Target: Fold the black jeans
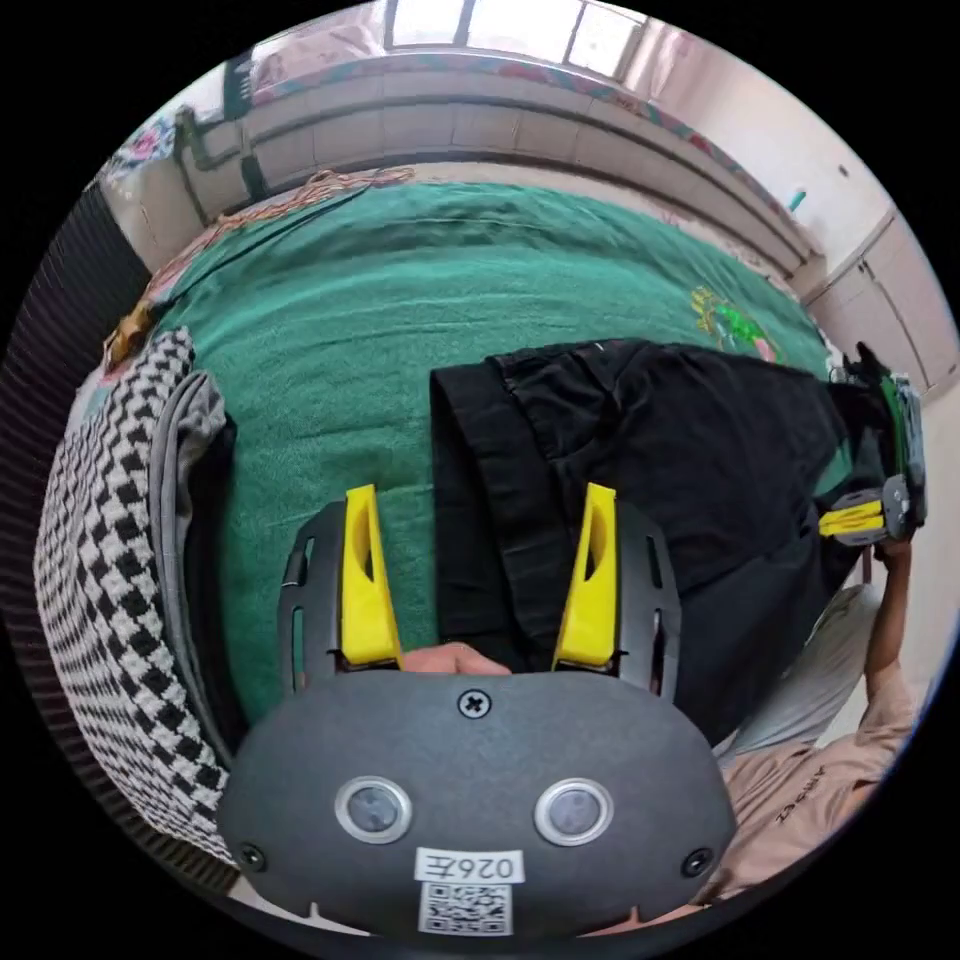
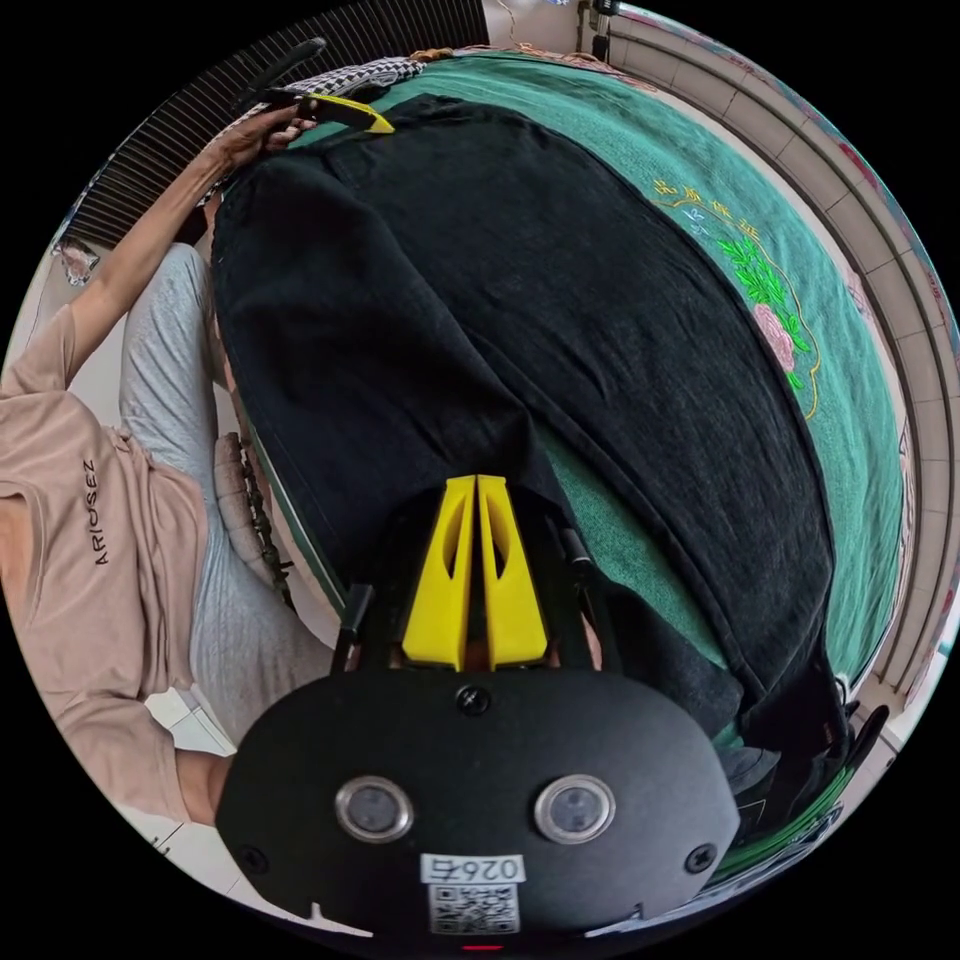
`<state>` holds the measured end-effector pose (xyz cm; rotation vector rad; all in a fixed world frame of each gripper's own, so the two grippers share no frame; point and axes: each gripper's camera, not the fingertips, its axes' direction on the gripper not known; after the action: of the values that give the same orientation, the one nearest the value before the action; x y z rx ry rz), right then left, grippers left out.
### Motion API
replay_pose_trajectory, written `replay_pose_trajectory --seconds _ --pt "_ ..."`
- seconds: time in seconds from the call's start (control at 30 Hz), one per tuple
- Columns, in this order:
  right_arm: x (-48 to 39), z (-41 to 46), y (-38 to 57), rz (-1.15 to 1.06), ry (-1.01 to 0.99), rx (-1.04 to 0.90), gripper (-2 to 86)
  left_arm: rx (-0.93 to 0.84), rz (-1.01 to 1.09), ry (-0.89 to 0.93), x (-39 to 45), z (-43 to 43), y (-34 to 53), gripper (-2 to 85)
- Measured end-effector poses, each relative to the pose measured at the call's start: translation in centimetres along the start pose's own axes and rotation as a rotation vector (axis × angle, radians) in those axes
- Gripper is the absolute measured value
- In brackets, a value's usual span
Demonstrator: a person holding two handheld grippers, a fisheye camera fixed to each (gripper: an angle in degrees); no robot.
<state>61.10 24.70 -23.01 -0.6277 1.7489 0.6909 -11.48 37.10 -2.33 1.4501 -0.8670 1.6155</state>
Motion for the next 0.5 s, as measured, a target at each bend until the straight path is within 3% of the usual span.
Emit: replay_pose_trajectory --seconds 0.17,0.33,0.43,0.5 --pt "-0.8 -0.2 -0.1 0.005 -0.014 -0.008 -1.1 -0.025 0.150 0.034 5.3 1.2 0.4 8.7" --pt "-2.9 -1.6 0.0 -0.017 0.037 0.014 -1.3 -0.007 0.147 0.066 6.5 0.9 1.4 6.4" --pt "-3.3 -5.9 2.0 0.034 0.035 0.223 -1.4 0.055 0.139 0.133 6.3 -0.7 2.4 6.3" --pt "-1.6 -9.0 4.8 0.213 0.066 0.397 -1.4 0.087 0.122 0.160 5.9 -1.6 3.2 6.2"
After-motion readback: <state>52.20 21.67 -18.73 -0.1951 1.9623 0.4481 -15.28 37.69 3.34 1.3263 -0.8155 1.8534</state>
